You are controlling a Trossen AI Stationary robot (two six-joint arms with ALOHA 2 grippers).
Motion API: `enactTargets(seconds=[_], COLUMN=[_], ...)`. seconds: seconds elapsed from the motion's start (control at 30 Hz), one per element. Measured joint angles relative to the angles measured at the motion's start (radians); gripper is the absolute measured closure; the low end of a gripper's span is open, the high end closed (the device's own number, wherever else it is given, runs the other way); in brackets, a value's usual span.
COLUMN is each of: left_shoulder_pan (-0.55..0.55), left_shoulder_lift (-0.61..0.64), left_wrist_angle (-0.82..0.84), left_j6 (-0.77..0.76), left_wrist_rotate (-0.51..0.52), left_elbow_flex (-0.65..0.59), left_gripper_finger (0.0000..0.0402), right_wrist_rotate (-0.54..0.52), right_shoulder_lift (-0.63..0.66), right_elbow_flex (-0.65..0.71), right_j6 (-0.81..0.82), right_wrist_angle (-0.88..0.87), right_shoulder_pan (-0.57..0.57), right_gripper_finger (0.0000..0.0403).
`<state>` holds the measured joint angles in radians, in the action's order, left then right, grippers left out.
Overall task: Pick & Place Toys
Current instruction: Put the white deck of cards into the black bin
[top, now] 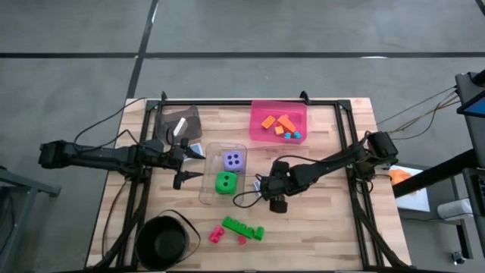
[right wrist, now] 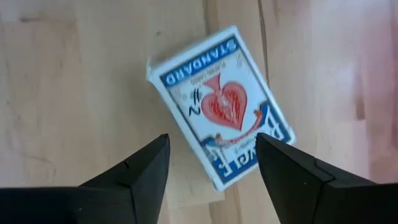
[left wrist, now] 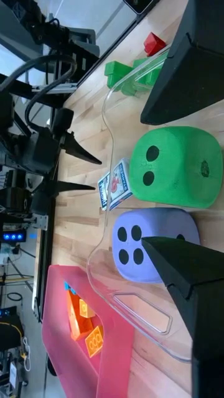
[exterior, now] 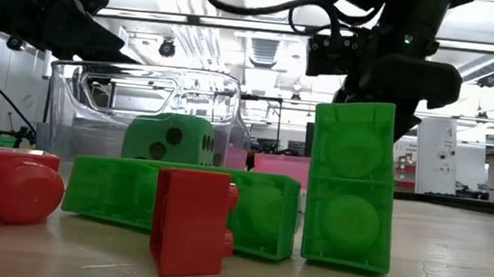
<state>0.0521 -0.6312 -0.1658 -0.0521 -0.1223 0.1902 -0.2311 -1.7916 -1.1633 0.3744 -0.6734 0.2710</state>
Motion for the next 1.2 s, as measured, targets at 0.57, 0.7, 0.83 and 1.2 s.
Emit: enactTargets(seconds=[0.57, 0.7, 0.83, 1.2], left_shoulder_pan=[0.0, 0.0, 0.0, 0.0], left_shoulder_lift=[0.0, 0.0, 0.0, 0.0], left_wrist_angle=[-0.001, -0.001, -0.001, -0.001], left_j6=[0.0, 0.0, 0.001, 0.003], left_wrist_rotate=[0.0, 0.0, 0.0, 0.0], left_elbow_flex=[0.0, 0.0, 0.0, 0.0], left_gripper_finger=[0.0089, 0.0089, 0.0089, 0.0089], right_wrist_rotate=[0.068, 0.064, 0.063, 0.034], right_shoulder_lift=[-0.035, -0.035, -0.035, -0.034], right_elbow_flex=[-0.002, -0.002, -0.012, -0.034], right_j6=[0.039, 0.021, 0.008, -0.108], right_wrist_angle=[-0.068, -0.068, -0.063, -0.059], right_shoulder_pan=[0.0, 0.0, -0.008, -0.047], right_gripper_finger=[0.0035, 0.002, 0.0006, 0.0017])
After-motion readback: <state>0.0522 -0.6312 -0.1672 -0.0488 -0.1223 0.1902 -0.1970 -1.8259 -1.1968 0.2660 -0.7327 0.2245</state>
